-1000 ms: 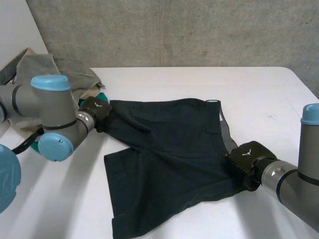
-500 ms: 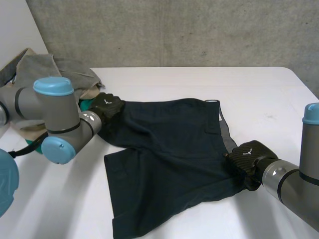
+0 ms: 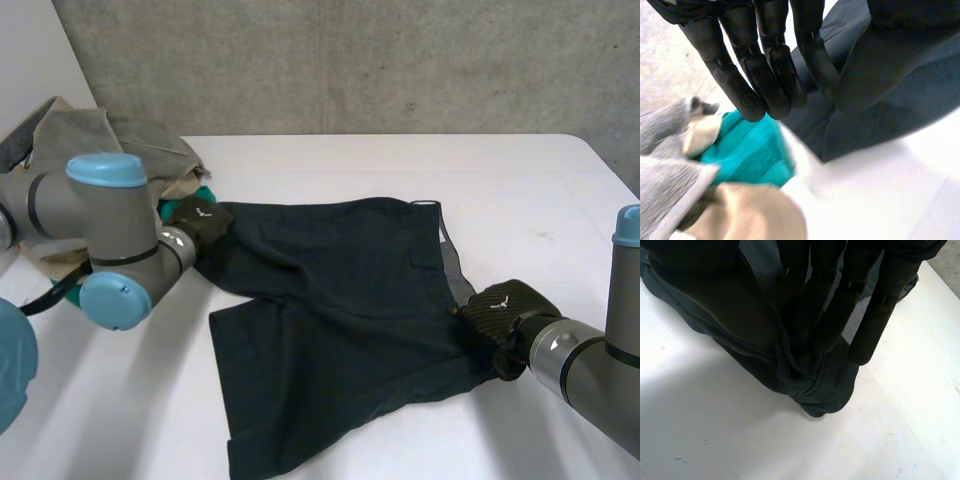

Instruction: Fold the laundry.

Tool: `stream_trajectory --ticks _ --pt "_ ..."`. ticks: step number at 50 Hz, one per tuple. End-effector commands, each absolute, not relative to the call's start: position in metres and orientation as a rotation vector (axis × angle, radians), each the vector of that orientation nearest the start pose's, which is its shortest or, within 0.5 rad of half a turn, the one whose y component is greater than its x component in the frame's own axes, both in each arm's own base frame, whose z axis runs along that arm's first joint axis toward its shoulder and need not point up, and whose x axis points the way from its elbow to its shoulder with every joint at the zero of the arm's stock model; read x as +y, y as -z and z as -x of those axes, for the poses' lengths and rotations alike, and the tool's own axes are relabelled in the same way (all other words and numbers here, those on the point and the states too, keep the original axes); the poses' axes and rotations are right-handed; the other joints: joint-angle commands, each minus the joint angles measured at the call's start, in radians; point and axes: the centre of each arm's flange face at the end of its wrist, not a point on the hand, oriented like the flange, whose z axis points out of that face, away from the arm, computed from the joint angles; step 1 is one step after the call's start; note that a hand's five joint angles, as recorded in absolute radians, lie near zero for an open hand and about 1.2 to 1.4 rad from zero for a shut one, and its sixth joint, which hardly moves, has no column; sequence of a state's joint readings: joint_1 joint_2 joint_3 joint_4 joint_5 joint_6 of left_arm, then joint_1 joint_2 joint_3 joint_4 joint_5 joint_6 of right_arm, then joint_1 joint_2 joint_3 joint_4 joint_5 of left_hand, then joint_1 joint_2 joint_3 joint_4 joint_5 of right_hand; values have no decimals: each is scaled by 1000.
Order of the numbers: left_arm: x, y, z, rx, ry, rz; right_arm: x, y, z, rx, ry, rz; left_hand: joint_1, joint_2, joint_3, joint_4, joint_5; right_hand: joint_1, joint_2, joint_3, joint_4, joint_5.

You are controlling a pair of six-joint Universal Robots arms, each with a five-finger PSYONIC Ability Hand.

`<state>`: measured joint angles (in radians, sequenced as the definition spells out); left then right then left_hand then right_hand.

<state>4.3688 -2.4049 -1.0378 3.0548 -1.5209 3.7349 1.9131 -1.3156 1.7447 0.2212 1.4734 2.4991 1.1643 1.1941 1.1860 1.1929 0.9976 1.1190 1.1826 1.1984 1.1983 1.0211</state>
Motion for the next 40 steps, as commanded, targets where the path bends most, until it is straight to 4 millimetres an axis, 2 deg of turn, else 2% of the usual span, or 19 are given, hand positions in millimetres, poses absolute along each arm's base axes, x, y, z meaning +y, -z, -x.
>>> stream_trajectory --ticks 1,7,8,9,13,16,31,33,35,40 --pt "-353 -141 257 2248 1592 -1125 -213 -177 -225 2478 1426 1408 232 202 210 203 224 277 214 198 198 201" --pt "-346 -140 257 2276 1624 -1149 -212 -178 -226 2473 1428 1414 232 202 210 203 224 277 214 198 198 201" --pt "-346 -141 259 2279 1656 -1160 -212 -177 -226 2472 1425 1418 61 31 39 32 53 277 214 198 198 201" --pt "-346 -141 265 2288 1730 -1196 -211 -177 -226 2473 1423 1418 -330 -360 -352 -359 -338 277 214 198 198 201" --pt "-348 -146 277 2311 1871 -1259 -209 -176 -227 2475 1416 1419 -390 -420 -412 -418 -398 277 214 198 198 201" --pt "-348 -144 282 2333 1895 -1275 -210 -177 -226 2475 1420 1416 -393 -423 -415 -422 -401 277 214 198 198 201" --pt "-366 -118 287 2291 1786 -1371 -213 -176 -224 2481 1424 1408 -229 -259 -250 -257 -236 277 214 198 198 201" --pt "-364 -119 288 2278 1779 -1388 -214 -177 -224 2481 1429 1406 -109 -139 -131 -138 -117 277 214 198 198 201" --pt "-362 -123 288 2259 1782 -1400 -214 -177 -224 2484 1429 1402 230 200 208 201 222 277 214 198 198 201" --pt "-354 -133 285 2248 1757 -1360 -214 -178 -223 2482 1433 1400 232 202 210 203 224 277 214 198 198 201"
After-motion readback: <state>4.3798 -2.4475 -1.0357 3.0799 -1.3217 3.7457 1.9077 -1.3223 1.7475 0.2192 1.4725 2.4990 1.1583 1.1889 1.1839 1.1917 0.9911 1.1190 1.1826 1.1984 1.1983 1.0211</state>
